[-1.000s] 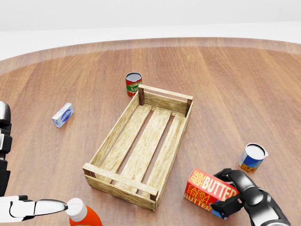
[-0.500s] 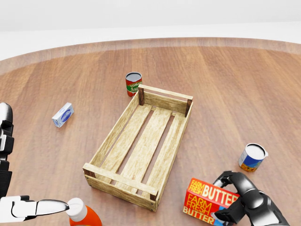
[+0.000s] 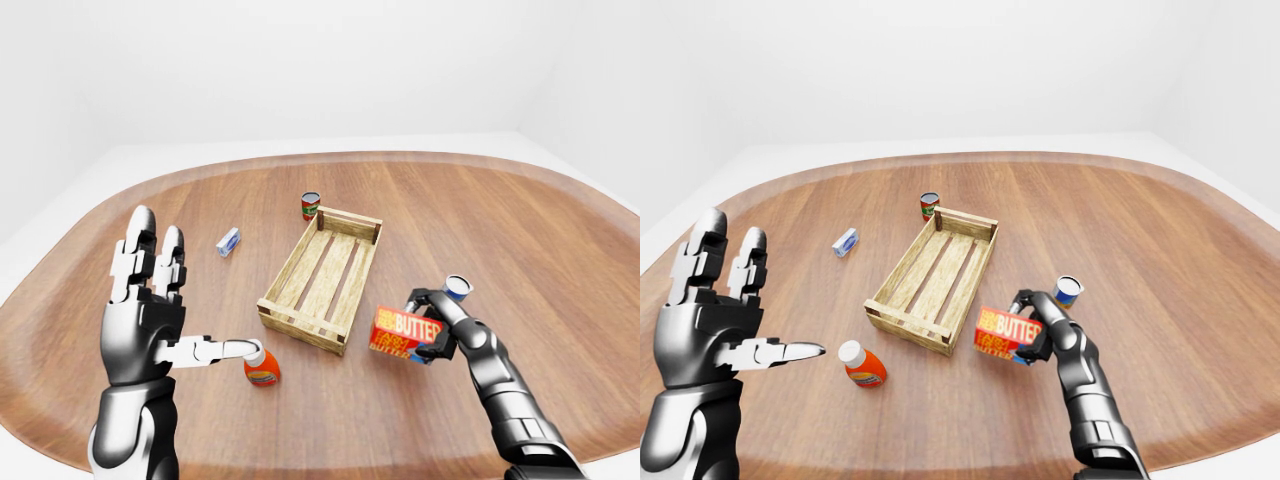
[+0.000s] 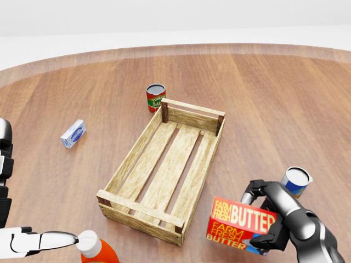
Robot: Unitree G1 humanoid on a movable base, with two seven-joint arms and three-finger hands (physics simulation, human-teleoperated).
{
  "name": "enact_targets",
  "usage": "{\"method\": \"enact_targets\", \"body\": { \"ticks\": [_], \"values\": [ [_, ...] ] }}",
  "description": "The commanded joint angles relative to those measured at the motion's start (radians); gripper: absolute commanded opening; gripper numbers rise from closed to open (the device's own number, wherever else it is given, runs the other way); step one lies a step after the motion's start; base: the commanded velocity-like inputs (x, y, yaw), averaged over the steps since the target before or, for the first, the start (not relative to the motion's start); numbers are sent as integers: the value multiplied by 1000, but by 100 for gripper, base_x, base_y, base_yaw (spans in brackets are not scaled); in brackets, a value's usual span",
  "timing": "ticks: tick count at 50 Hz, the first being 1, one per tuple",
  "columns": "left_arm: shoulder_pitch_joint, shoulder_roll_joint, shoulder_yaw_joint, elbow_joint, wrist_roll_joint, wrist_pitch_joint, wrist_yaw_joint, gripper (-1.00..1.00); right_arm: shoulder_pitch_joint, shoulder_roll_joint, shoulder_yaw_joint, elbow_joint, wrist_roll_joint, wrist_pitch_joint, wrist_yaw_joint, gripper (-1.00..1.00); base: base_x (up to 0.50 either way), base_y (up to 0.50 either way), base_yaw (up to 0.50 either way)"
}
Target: Pick up the butter and put it in the tray.
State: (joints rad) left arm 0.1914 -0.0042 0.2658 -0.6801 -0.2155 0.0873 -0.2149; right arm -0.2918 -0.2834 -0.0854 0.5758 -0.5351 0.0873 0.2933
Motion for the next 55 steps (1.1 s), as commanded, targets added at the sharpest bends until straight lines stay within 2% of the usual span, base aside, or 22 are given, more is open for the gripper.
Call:
{"method": "enact_targets", "body": {
  "ticks": [1, 14, 18, 27, 30, 37, 46, 55],
  "values": [
    [1, 0, 4, -6, -4, 0, -1, 100, 21, 11, -32, -199, -64, 0, 61, -100, 0, 0, 0],
    [-1, -1, 1, 0, 2, 0, -1, 100, -17, 25, -38, -356, -107, 0, 104, -100, 0, 0, 0],
    [-9, 3, 0, 14, 3, 0, 5, 100, -67, 41, -33, -264, -67, 0, 37, -100, 0, 0, 0],
    [-17, 8, 7, 14, -3, 0, 10, 100, -193, 37, -21, -135, 4, 0, -35, -100, 0, 0, 0],
    [-22, 10, 10, 16, -6, 0, 12, 100, -255, 43, -10, 16, 41, 0, -100, -100, 0, 0, 0],
    [-25, 12, 22, 4, -17, 0, 14, 100, -388, 49, 15, 236, 89, 0, -179, -100, 0, 0, 0],
    [-30, 15, 22, 17, -17, 0, 16, 100, -557, 60, 34, 500, 123, 0, -231, -100, 0, 0, 0],
    [-25, 12, 13, 21, -10, 0, 14, 100, -654, 83, 44, 624, 131, 0, -274, -100, 0, 0, 0]
  ]
}}
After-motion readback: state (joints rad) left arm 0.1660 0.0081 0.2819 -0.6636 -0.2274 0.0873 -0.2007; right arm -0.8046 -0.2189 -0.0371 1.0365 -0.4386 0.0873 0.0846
